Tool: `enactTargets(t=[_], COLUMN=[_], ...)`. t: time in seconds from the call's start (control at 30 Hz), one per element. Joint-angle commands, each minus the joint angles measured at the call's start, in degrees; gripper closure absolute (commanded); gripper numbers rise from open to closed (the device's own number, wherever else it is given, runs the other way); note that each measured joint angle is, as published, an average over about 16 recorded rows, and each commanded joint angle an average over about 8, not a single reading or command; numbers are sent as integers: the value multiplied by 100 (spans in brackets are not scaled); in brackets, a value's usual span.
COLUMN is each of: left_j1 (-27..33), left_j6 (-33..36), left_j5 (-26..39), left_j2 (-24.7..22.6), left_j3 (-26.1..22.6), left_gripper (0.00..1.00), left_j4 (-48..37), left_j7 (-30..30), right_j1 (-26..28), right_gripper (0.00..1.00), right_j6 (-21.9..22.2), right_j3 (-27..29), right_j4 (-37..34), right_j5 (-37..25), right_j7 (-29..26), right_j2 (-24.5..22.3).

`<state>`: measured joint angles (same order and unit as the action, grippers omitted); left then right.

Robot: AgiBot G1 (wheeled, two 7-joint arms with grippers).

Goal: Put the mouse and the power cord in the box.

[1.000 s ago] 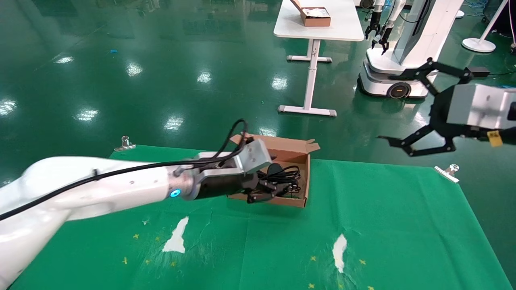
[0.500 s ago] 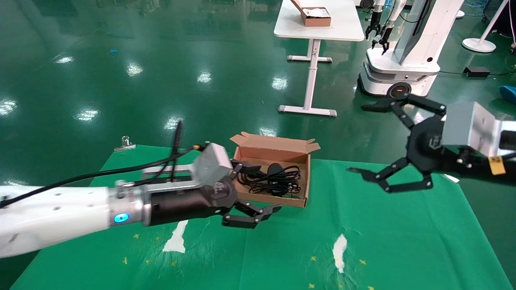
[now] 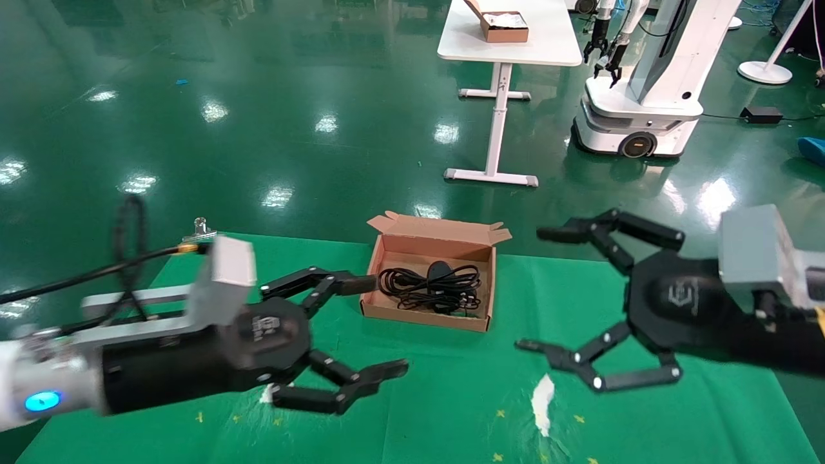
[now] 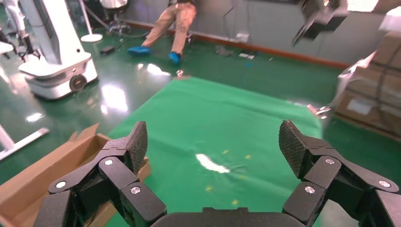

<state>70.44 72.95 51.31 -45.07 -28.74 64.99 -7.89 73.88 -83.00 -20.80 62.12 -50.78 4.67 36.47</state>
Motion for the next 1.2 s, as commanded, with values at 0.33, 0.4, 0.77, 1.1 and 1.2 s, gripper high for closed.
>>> enactTargets(t=[0.33,0.4,0.77,1.1,1.2], left_j1=[-709,-799,-940,-911,-906], left_j6=[1018,1149,1362,1312,1305], left_j5=[-755,-852,-1015,-978,-972], left_j2=[802,905,1064,1031,1025], left_j3=[1016,1146,1355,1309,1301], left_gripper=[0,0,0,0,0], left_j4=[686,774,908,878,872], left_j7=[-228,-257,-286,-285,-285], right_j1=[-857,-1003,-1370,-1290,-1275], right_gripper=[0,0,0,0,0], right_j6=[-188,-220,-300,-283,-279], right_j3=[332,389,535,505,498], right_j4=[798,933,1272,1198,1184], right_j5=[621,726,998,942,930], right_j7=[-1073,-1256,-1630,-1573,-1563], right_j2=[-101,-118,-164,-156,-154])
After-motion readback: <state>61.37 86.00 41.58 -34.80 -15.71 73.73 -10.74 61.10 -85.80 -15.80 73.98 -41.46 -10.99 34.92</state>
